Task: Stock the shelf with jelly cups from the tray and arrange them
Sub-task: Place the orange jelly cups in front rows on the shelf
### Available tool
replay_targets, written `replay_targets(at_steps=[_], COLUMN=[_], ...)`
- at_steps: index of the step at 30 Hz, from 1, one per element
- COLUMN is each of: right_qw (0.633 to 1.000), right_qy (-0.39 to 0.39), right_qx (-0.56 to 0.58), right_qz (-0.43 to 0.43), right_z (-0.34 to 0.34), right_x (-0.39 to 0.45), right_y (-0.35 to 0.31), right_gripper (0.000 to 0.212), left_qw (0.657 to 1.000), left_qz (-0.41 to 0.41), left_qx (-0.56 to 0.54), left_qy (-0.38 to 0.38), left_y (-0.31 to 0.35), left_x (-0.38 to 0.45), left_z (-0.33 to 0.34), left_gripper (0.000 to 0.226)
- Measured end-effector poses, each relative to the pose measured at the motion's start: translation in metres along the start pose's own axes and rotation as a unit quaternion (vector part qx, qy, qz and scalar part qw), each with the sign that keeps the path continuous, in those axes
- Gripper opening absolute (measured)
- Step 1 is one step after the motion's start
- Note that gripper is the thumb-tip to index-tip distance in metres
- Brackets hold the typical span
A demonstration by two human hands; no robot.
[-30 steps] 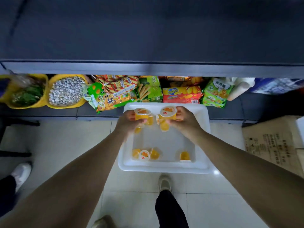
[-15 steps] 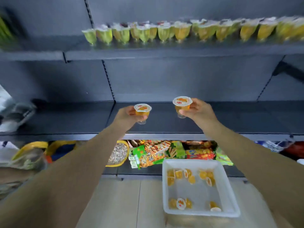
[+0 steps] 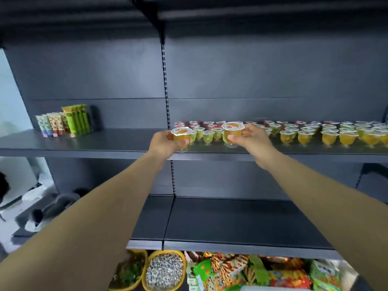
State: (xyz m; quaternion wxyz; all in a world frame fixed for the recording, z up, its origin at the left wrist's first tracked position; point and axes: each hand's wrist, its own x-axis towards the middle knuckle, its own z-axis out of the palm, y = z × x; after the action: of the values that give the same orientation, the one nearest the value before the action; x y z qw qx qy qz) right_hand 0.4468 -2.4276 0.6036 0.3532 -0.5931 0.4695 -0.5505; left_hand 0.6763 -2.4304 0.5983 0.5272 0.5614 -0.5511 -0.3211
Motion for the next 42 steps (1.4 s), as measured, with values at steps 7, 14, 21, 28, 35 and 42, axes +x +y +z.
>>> replay_targets(at_steps=[7, 14, 21, 28, 35, 42], right_qw=[1.000, 0.995, 0.994, 0.993, 0.990, 0.942], right_qy=[-0.007, -0.062, -0.070, -0.075, -0.093, -0.164], right_qx=[-0.009, -0.050, -0.042, -0.056, -0.082, -0.290], right_qz=[0.016, 0.055, 0.073, 0.074, 0.068, 0.033], right_z=[0.073, 0.139, 0.150, 0.151, 0.125, 0.042], right_x=[0.100, 0.178, 0.203, 0.205, 0.183, 0.130], right_y=[0.045, 0.108, 0.143, 0.146, 0.134, 0.100], right_gripper=[0.044, 0.036, 0.028, 0.035, 0.052, 0.056], left_qw=[0.998, 0.996, 0.996, 0.996, 0.988, 0.908], left_qz=[-0.034, -0.067, -0.075, -0.071, -0.080, -0.049], left_qx=[0.003, 0.052, 0.021, 0.054, 0.126, 0.396], left_qy=[0.043, 0.041, 0.041, 0.029, -0.046, -0.130], left_y=[-0.044, -0.102, -0.135, -0.138, -0.121, -0.076], left_x=[0.096, 0.184, 0.215, 0.216, 0.190, 0.129], left_z=[-0.003, 0.012, 0.020, 0.019, 0.008, 0.002], left_gripper=[0.041, 0.036, 0.043, 0.044, 0.041, 0.025])
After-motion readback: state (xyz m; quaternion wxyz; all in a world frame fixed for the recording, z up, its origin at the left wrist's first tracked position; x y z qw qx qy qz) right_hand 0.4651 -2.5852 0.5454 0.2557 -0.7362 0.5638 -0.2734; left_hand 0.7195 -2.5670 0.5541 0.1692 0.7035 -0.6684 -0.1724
